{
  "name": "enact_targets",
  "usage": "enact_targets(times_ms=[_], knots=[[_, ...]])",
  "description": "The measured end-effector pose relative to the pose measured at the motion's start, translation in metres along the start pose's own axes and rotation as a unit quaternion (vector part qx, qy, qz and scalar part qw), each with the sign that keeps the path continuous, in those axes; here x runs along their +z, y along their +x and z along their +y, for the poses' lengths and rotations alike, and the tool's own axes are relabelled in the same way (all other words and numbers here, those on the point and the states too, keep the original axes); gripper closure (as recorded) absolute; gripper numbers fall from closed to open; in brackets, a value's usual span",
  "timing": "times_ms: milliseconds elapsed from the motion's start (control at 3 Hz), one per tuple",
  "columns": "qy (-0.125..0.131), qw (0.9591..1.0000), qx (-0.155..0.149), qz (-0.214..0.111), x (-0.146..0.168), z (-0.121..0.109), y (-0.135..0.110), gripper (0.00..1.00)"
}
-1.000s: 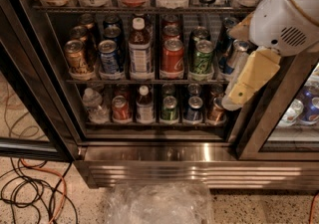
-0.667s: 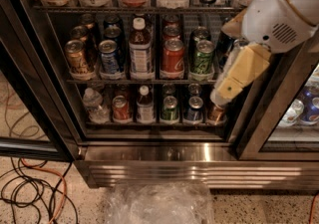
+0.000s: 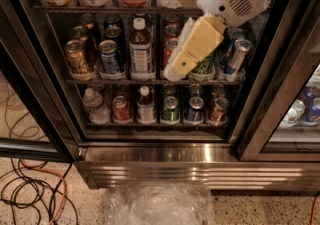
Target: Pick orange can from top shelf of fridge
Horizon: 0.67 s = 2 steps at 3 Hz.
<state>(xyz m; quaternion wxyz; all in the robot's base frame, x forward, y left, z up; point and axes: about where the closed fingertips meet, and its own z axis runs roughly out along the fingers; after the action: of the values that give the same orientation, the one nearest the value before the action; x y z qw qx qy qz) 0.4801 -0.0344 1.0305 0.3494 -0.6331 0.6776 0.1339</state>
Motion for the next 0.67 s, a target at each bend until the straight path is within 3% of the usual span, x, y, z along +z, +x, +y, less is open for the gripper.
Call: enact_targets(times_ms=[667], knots=[[0.005, 0.9999, 0.001, -0.013, -0.0001, 0.0012, -0.0072, 0.00]])
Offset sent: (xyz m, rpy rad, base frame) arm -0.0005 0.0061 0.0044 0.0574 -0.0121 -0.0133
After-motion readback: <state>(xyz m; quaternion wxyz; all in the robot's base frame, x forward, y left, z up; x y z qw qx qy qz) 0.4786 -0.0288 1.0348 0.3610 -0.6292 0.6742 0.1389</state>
